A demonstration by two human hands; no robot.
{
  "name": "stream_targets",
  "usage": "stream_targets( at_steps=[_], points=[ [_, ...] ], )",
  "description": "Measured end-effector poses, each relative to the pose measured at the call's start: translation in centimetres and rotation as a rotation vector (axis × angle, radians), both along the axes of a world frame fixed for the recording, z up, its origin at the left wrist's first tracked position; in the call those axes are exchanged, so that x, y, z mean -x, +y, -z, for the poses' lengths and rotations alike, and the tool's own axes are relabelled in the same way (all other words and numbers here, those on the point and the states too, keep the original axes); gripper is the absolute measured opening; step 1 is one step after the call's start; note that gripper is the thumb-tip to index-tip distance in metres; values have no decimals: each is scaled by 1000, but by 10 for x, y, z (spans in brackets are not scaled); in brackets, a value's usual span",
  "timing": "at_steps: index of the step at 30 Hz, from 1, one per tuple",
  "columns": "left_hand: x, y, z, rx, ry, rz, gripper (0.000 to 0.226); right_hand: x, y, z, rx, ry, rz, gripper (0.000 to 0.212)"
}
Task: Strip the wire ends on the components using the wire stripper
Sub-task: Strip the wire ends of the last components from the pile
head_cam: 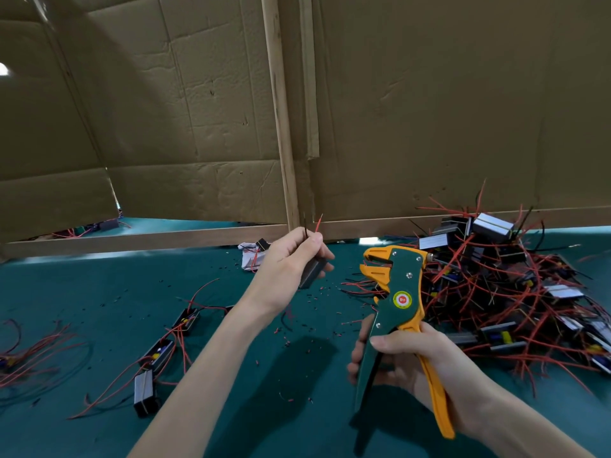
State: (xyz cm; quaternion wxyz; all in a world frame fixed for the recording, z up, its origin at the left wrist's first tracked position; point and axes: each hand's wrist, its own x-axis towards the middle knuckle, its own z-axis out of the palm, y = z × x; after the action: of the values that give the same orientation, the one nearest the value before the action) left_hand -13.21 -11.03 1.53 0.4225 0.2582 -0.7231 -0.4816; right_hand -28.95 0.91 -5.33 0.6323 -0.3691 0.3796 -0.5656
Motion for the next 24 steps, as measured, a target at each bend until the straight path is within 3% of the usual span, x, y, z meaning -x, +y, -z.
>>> stream_targets(
  at_steps=[8, 15, 21, 24],
  points=[
    [11, -3, 28, -3, -110, -48, 27, -1, 2, -8, -2, -32, 42, 26],
    [14, -7, 40, 4, -49, -174, 19, 2, 4, -12, 20, -23, 51, 20],
    [4, -6, 16, 27, -31, -16, 11, 14, 1, -10, -10, 27, -73, 41],
    [0, 0, 6, 36, -35, 62, 12, 15, 1, -11, 12, 61, -146, 34]
  ],
)
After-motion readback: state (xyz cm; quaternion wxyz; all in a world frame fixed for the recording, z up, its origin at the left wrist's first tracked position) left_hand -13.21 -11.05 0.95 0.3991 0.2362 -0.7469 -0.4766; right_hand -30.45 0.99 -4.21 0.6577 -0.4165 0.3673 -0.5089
